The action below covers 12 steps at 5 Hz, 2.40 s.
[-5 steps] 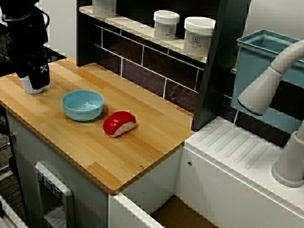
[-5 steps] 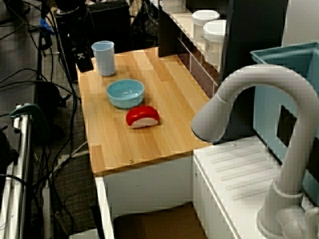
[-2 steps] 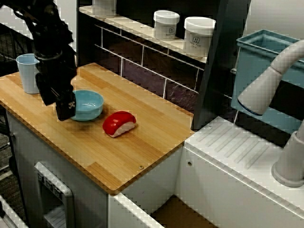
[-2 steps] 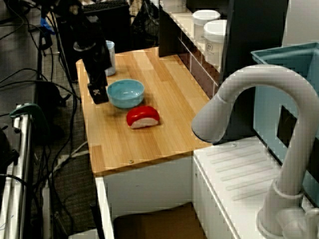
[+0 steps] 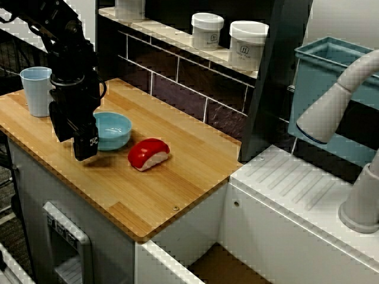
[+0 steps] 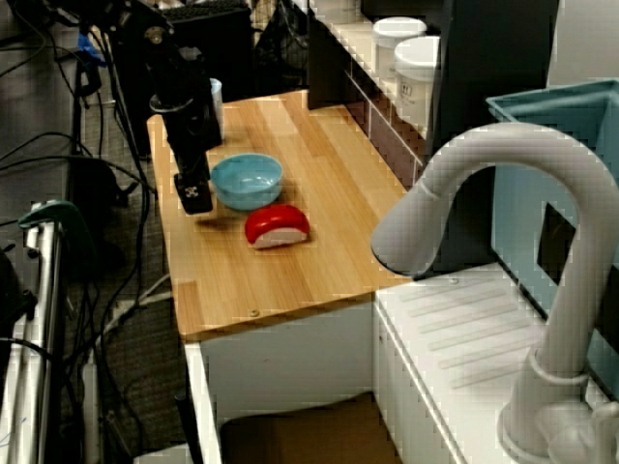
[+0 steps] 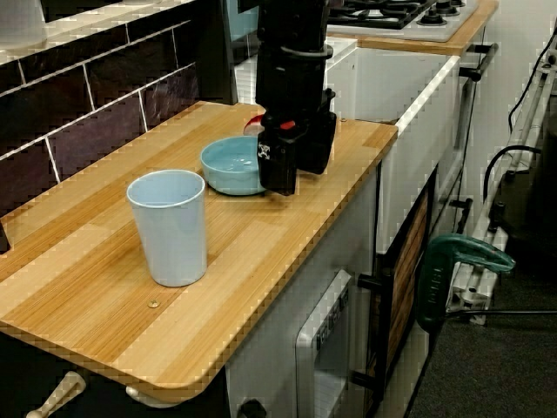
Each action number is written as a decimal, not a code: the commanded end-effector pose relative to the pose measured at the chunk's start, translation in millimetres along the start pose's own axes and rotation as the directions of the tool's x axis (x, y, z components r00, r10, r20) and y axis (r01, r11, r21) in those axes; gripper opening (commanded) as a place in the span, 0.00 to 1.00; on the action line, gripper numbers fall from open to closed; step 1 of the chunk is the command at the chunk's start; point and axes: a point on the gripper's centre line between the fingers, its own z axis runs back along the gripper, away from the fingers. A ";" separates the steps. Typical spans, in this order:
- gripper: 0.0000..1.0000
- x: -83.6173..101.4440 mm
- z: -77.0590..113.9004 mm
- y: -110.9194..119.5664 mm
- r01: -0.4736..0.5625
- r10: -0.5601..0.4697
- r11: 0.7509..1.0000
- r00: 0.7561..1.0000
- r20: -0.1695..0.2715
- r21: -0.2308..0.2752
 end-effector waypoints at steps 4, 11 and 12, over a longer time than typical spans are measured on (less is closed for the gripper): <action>1.00 71.8 -0.1 8.3 -0.076 0.076 0.997 0.997 -0.028 -0.005; 1.00 89.1 46.8 -4.6 -0.006 0.008 0.999 0.999 0.045 -0.047; 1.00 105.8 46.9 -13.4 0.008 -0.006 0.999 0.999 0.045 -0.040</action>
